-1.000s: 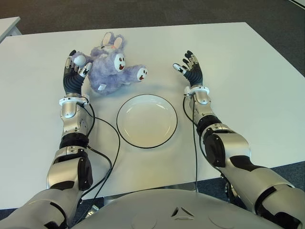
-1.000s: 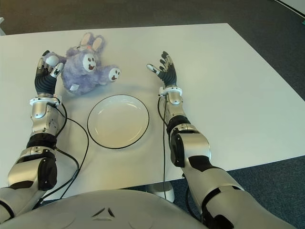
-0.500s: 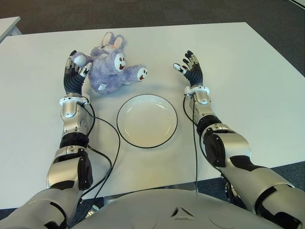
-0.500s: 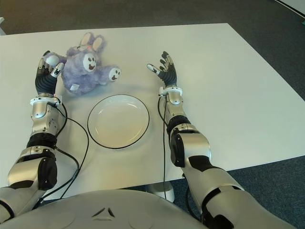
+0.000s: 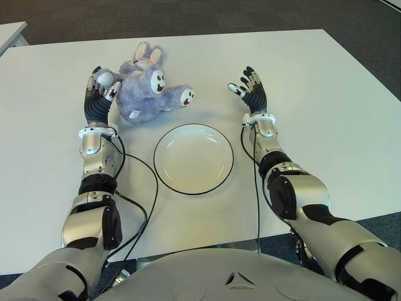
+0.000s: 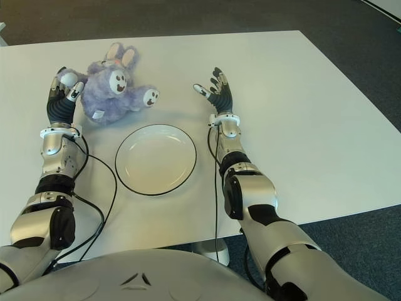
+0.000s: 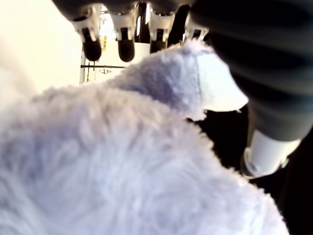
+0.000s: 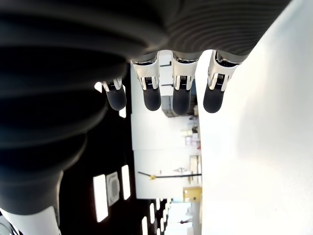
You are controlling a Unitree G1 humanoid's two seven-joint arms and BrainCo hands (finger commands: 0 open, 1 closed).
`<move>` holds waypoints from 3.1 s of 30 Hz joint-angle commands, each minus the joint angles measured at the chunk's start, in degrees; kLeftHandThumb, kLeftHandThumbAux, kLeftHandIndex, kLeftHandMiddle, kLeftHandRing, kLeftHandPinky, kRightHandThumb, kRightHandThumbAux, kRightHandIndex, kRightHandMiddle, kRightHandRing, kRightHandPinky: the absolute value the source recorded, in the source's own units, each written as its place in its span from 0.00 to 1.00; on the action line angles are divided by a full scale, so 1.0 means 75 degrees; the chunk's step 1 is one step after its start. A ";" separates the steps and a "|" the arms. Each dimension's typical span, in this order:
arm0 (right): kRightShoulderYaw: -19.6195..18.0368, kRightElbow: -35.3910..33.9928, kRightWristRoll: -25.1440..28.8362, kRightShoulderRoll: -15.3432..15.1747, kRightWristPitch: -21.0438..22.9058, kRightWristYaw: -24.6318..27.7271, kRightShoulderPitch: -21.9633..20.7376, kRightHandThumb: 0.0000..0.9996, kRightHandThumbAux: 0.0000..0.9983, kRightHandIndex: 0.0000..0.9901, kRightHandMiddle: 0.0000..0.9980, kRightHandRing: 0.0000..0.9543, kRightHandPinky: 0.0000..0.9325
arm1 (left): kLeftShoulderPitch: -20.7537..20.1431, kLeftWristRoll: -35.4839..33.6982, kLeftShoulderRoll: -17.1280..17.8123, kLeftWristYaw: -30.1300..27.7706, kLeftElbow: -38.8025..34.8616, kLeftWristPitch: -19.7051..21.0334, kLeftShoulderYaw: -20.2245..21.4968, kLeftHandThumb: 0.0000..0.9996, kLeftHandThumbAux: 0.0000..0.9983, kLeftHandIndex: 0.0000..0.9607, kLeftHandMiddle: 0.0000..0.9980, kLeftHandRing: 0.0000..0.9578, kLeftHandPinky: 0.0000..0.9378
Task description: Put the doll into the plate.
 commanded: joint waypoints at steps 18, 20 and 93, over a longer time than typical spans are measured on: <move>-0.0022 0.0208 0.0020 0.0112 0.0131 -0.0028 0.0312 0.03 0.73 0.04 0.07 0.08 0.11 | 0.0083 0.0038 -0.0202 0.0182 0.0332 0.0295 -0.0267 0.17 0.63 0.00 0.06 0.04 0.02; -0.0023 0.0208 0.0020 0.0113 0.0128 -0.0031 0.0312 0.03 0.73 0.04 0.07 0.08 0.11 | 0.0059 0.0032 -0.0202 0.0182 0.0332 0.0312 -0.0274 0.17 0.63 0.00 0.06 0.04 0.01; -0.0023 0.0229 0.0010 0.0094 0.0143 -0.0080 0.0305 0.04 0.74 0.04 0.07 0.09 0.12 | -0.1247 0.0182 -0.0206 0.0594 0.1216 0.0624 -0.0498 0.25 0.64 0.00 0.07 0.05 0.05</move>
